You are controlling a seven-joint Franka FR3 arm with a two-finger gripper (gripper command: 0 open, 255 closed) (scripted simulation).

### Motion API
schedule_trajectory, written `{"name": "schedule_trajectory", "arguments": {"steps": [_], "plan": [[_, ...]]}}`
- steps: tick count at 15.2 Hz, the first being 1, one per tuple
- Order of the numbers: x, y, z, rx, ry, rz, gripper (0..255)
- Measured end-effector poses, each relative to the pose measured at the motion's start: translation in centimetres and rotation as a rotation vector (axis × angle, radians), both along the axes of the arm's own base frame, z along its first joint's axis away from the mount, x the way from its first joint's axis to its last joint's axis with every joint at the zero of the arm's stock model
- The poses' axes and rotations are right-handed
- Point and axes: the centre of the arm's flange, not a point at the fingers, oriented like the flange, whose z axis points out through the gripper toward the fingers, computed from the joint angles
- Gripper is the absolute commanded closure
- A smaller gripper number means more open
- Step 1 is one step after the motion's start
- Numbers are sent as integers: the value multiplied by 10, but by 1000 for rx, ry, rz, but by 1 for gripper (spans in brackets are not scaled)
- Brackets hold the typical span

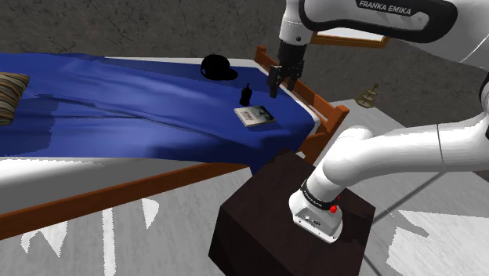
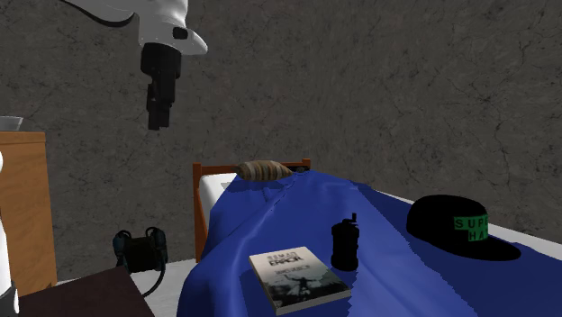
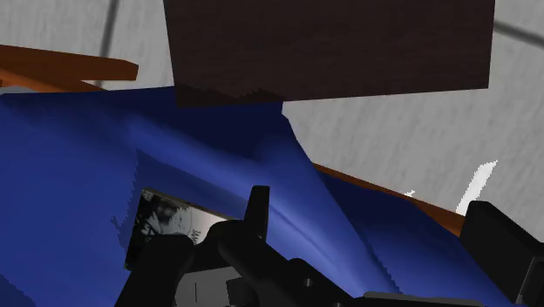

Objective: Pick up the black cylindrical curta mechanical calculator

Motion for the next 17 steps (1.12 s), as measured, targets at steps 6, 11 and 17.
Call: {"name": "schedule_trajectory", "arguments": {"steps": [6, 11, 17], "plan": [[33, -31, -23, 5, -12, -1, 0], [73, -71, -55, 10, -29, -1, 0], [125, -121, -87, 16, -50, -2, 0]]}}
